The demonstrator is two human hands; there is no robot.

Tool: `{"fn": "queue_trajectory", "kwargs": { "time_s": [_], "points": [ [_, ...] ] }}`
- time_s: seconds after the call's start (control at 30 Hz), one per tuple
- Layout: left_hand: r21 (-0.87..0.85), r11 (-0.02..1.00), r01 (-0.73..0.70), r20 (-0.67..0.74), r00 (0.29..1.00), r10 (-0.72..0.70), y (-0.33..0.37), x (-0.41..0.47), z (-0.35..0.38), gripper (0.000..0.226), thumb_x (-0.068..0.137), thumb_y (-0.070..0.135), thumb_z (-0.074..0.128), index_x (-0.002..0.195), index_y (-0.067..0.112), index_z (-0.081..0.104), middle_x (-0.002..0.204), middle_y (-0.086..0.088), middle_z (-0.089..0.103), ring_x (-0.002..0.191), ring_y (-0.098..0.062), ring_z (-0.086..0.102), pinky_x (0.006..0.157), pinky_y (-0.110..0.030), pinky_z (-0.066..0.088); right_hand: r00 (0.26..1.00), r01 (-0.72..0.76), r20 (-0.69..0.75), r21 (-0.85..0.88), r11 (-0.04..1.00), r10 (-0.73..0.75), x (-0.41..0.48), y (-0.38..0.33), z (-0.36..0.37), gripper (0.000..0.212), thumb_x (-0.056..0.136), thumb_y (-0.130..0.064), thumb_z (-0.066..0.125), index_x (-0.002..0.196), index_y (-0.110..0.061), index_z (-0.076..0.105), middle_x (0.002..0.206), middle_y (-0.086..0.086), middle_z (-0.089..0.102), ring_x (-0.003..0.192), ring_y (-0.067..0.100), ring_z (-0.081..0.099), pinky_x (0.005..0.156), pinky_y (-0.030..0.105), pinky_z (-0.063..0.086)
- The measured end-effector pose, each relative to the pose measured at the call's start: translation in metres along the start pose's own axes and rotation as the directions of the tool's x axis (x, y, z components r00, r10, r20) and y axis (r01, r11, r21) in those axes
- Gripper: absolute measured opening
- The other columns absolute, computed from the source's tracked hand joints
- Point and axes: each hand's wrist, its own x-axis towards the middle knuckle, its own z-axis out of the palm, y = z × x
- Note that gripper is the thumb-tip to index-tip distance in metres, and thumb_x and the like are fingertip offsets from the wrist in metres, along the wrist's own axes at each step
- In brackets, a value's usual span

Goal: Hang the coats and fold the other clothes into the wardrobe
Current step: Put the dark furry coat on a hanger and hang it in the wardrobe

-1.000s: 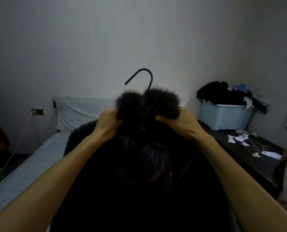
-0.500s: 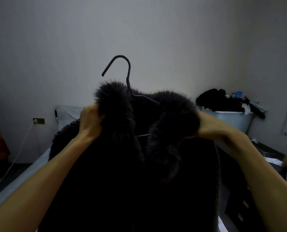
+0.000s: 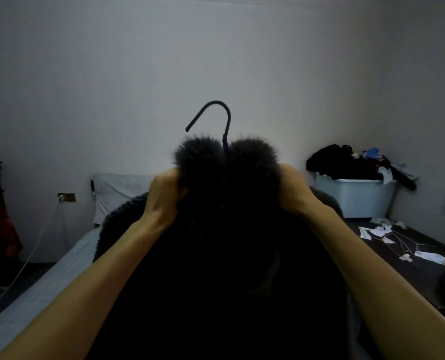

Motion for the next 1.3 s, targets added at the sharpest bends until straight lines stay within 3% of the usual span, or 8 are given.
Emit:
{"fn": "queue_trajectory", "kwargs": {
  "time_s": [0.23, 0.47, 0.6, 0.73, 0.9, 1.03, 1.13, 1.3],
  "points": [
    [-0.112, 0.991, -0.07, 0.153, 0.984, 0.087, -0.017, -0.024, -0.031, 0.023, 0.067, 0.034, 0.05, 0.077, 0.014, 0.057, 0.076, 0.004, 0.059, 0.071, -0.004, 0.054, 0.059, -0.008, 0.041, 0.964, -0.07, -0.249, 0.108, 0.992, 0.095, -0.028, 0.023, 0.001, 0.04, 0.072, -0.014, 0.049, 0.055, -0.031, 0.017, 0.047, 0.001, 0.039, 0.051, 0.02, 0.04, 0.051, 0.028, 0.024],
    [0.065, 0.996, 0.063, 0.381, 0.921, -0.083, 0.001, -0.03, -0.034, 0.025, 0.069, 0.029, 0.052, 0.051, 0.019, 0.038, 0.046, 0.005, 0.046, 0.048, -0.001, 0.045, 0.044, -0.02, 0.031, 0.953, -0.052, -0.289, 0.134, 0.99, 0.089, -0.057, 0.031, -0.003, 0.04, 0.075, 0.009, 0.064, 0.057, -0.014, 0.036, 0.052, -0.01, 0.035, 0.043, 0.009, 0.032, 0.044, 0.019, 0.021],
    [0.152, 0.986, 0.074, 0.3, 0.947, -0.117, 0.022, -0.038, -0.03, 0.022, 0.061, 0.024, 0.042, 0.046, 0.011, 0.032, 0.052, -0.02, 0.046, 0.059, -0.043, 0.057, 0.052, -0.031, 0.03, 0.972, -0.047, -0.223, 0.135, 0.99, 0.076, -0.071, 0.021, -0.011, 0.033, 0.077, 0.003, 0.066, 0.059, -0.01, 0.043, 0.054, -0.014, 0.037, 0.047, 0.0, 0.033, 0.045, 0.021, 0.028],
    [0.059, 0.994, 0.093, 0.203, 0.974, -0.103, 0.027, -0.053, -0.028, 0.03, 0.061, 0.02, 0.046, 0.044, 0.021, 0.021, 0.049, -0.027, 0.041, 0.058, -0.047, 0.058, 0.052, -0.034, 0.029, 0.993, -0.11, -0.048, 0.015, 0.994, 0.111, -0.093, -0.008, -0.039, 0.028, 0.082, 0.0, 0.066, 0.064, -0.007, 0.046, 0.066, 0.007, 0.048, 0.058, 0.019, 0.044, 0.053, 0.036, 0.036],
    [-0.168, 0.982, 0.086, 0.217, 0.975, -0.049, 0.042, -0.064, -0.03, 0.025, 0.064, 0.018, 0.043, 0.044, 0.016, 0.026, 0.049, -0.032, 0.042, 0.06, -0.019, 0.055, 0.052, -0.033, 0.024, 0.941, -0.295, 0.121, -0.176, 0.939, 0.318, -0.13, -0.018, -0.077, 0.02, 0.086, -0.009, 0.063, 0.07, 0.001, 0.058, 0.081, 0.02, 0.061, 0.076, 0.033, 0.057, 0.065, 0.042, 0.046],
    [-0.359, 0.932, 0.055, 0.221, 0.975, 0.028, 0.065, -0.065, -0.024, 0.035, 0.064, 0.041, 0.038, 0.051, 0.008, 0.038, 0.049, -0.027, 0.042, 0.058, -0.007, 0.035, 0.05, -0.033, 0.025, 0.856, -0.456, 0.168, -0.203, 0.866, 0.49, -0.162, -0.043, -0.138, 0.021, 0.087, -0.008, 0.06, 0.072, -0.016, 0.049, 0.082, -0.001, 0.049, 0.081, 0.017, 0.047, 0.069, 0.028, 0.032],
    [-0.418, 0.908, 0.043, 0.221, 0.974, 0.056, 0.091, -0.062, -0.01, 0.047, 0.064, 0.046, 0.036, 0.053, 0.001, 0.044, 0.054, -0.032, 0.049, 0.063, -0.013, 0.041, 0.053, -0.036, 0.029, 0.852, -0.523, -0.026, -0.063, 0.85, 0.523, -0.193, -0.042, -0.181, 0.045, 0.08, 0.003, 0.056, 0.119, -0.019, 0.058, 0.103, -0.009, 0.06, 0.096, 0.006, 0.058, 0.081, 0.023, 0.044],
    [-0.459, 0.887, 0.055, 0.227, 0.972, 0.057, 0.16, -0.067, 0.014, 0.028, 0.064, 0.024, 0.042, 0.056, -0.003, 0.046, 0.055, -0.028, 0.051, 0.065, -0.015, 0.047, 0.055, -0.035, 0.029, 0.723, -0.557, -0.479, 0.022, 0.83, 0.498, -0.244, -0.039, -0.226, 0.036, 0.086, -0.001, 0.053, 0.116, -0.016, 0.064, 0.111, -0.001, 0.066, 0.102, 0.006, 0.061, 0.083, 0.003, 0.041]
  ]
}}
